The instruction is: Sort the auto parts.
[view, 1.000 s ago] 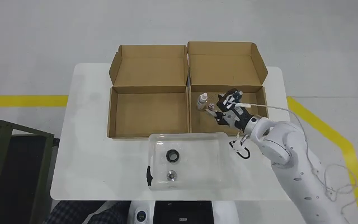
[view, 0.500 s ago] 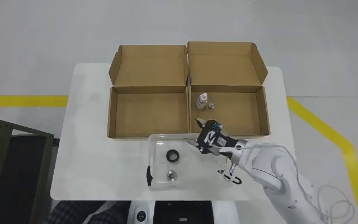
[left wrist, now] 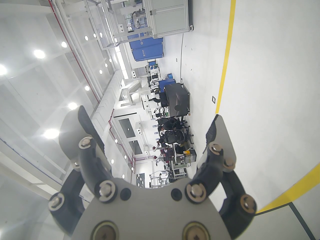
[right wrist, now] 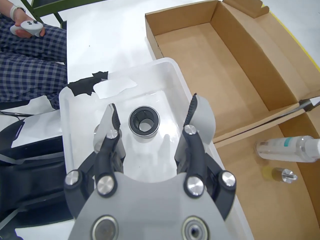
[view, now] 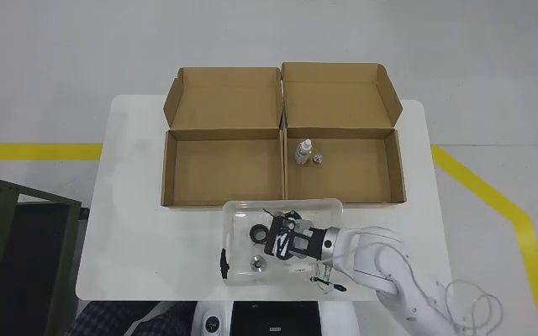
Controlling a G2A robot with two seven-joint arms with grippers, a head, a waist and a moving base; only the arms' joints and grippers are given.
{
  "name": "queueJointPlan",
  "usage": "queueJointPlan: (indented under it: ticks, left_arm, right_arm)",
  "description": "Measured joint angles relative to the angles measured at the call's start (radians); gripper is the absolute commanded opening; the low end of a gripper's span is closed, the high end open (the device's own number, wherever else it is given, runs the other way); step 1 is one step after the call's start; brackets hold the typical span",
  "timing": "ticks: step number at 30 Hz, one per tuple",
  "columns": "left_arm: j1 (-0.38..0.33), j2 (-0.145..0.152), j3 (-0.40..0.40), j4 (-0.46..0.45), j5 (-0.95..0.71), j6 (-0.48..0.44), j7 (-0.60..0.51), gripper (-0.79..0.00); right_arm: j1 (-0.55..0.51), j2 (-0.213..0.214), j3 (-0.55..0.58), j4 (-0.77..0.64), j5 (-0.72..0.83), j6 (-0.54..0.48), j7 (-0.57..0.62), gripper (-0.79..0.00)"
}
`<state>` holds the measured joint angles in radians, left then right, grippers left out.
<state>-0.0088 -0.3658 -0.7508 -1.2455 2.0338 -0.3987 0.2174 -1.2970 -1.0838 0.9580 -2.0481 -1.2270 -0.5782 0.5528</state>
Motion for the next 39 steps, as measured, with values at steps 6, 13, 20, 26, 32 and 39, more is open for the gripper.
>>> queueJointPlan:
  ticks: [6, 13, 20, 26, 32, 39]
  left_arm:
    - [0.0, 0.0, 0.0, 0.0, 0.0, 0.0, 0.0, 0.0]
    - [0.0, 0.0, 0.0, 0.0, 0.0, 0.0, 0.0, 0.0]
    - [0.0, 0.0, 0.0, 0.0, 0.0, 0.0, 0.0, 0.0]
    - [0.0, 0.0, 0.0, 0.0, 0.0, 0.0, 0.0, 0.0]
    - [0.0, 0.0, 0.0, 0.0, 0.0, 0.0, 0.0, 0.0]
    - [0.0, 0.0, 0.0, 0.0, 0.0, 0.0, 0.0, 0.0]
  right_arm:
    - [0.013, -0.006, -0.051, 0.023, -0.081, -0.005, 0.008, -0.252]
    - [0.026, -0.014, -0.101, 0.055, -0.149, 0.0, 0.006, -0.228]
    - [0.047, -0.024, -0.123, 0.108, -0.159, 0.02, -0.019, -0.225]
    - [0.07, -0.034, -0.136, 0.159, -0.143, 0.035, -0.042, -0.237]
    - [0.094, -0.048, -0.16, 0.215, -0.131, 0.052, -0.065, -0.237]
    - [0.111, -0.059, -0.176, 0.256, -0.121, 0.058, -0.086, -0.268]
